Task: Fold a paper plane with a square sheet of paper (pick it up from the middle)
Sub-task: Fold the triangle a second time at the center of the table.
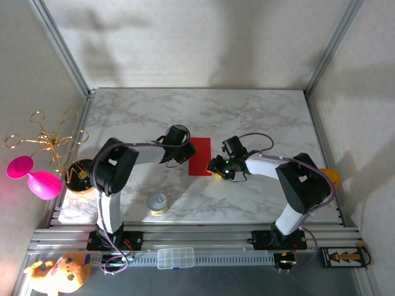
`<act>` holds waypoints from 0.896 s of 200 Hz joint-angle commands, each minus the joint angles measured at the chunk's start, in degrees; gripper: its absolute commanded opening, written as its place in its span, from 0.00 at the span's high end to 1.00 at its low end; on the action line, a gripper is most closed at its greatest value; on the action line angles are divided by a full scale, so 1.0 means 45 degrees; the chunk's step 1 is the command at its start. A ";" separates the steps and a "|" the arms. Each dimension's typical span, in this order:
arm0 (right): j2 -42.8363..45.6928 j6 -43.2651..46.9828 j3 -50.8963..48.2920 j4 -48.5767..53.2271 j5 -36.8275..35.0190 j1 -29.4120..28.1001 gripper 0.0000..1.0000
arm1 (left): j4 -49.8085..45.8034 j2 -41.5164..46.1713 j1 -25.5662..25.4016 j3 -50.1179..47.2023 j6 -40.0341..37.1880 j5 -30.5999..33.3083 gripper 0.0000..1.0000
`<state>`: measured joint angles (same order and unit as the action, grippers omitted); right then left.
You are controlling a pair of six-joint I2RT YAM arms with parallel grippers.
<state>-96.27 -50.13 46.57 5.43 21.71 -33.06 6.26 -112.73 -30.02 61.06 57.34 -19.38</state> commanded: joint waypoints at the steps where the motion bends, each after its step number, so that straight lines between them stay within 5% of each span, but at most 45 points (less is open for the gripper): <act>1: -0.0246 0.0107 0.0389 0.0356 0.0025 -0.0173 0.61 | -0.1260 -0.0574 0.0147 -0.0620 0.0191 0.0328 0.86; 179: -0.0433 -0.0332 0.0044 -0.1032 0.0808 -0.0193 0.74 | -0.1265 -0.0692 0.0245 -0.0561 -0.0047 0.0136 0.87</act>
<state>-97.54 -50.57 47.16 2.94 24.14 -33.43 6.68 -112.71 -29.67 60.82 57.49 -20.18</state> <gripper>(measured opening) 0.263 0.131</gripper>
